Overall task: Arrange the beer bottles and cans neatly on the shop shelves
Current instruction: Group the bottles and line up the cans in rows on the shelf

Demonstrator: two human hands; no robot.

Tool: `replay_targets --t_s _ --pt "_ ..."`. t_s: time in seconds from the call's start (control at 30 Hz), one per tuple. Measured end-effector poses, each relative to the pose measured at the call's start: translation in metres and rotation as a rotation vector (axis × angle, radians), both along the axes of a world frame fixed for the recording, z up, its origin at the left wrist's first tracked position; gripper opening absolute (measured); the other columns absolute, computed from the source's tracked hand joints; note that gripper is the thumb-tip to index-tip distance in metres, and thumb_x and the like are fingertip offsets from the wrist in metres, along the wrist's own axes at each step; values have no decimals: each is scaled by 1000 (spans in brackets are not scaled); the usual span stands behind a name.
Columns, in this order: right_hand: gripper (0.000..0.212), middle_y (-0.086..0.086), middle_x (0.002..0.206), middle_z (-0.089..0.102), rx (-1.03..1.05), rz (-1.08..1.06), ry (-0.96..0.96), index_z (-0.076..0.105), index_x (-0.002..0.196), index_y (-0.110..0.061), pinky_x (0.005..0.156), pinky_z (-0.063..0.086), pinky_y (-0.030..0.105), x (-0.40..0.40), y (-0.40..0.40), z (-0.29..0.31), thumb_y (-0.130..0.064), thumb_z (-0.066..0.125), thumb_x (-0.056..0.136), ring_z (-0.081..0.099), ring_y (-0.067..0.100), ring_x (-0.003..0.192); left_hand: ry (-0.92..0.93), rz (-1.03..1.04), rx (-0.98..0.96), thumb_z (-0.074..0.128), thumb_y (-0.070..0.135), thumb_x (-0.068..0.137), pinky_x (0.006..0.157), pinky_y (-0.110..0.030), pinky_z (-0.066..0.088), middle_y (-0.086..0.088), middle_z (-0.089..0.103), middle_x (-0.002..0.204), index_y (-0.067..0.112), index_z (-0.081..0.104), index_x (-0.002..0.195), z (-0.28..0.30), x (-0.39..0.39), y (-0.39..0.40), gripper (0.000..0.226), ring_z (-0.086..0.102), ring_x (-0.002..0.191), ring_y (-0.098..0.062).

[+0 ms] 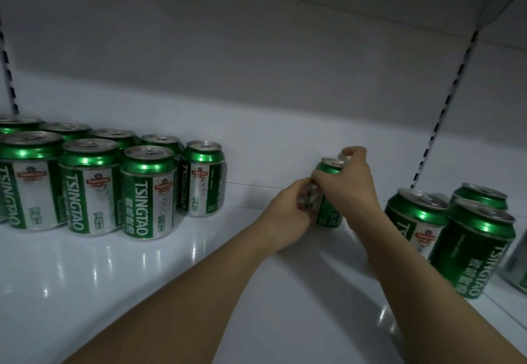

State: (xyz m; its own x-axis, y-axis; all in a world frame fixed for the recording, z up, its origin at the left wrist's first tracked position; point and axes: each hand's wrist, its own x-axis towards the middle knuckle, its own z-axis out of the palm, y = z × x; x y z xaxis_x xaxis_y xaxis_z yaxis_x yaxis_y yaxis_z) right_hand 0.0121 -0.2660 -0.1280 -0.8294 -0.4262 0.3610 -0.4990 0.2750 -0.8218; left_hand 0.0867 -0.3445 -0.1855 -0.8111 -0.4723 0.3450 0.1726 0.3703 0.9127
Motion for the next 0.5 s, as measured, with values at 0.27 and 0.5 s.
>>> replay_targets --t_s 0.27,0.5 --pt "66 0 127 58 -353 70 -21 45 123 -35 94 55 43 7 -2 -2 -25 85 72 61 20 110 197 74 98 79 2 78 68 -11 51 14 59 95 18 51 118 10 9 1 52 60 76 14" --pt "57 -10 110 58 -467 147 -6 50 121 -32 84 58 35 17 -6 1 -29 84 75 64 10 99 233 129 169 83 0 72 78 -27 57 6 59 103 22 47 124 19 16 4 67 60 89 -5"
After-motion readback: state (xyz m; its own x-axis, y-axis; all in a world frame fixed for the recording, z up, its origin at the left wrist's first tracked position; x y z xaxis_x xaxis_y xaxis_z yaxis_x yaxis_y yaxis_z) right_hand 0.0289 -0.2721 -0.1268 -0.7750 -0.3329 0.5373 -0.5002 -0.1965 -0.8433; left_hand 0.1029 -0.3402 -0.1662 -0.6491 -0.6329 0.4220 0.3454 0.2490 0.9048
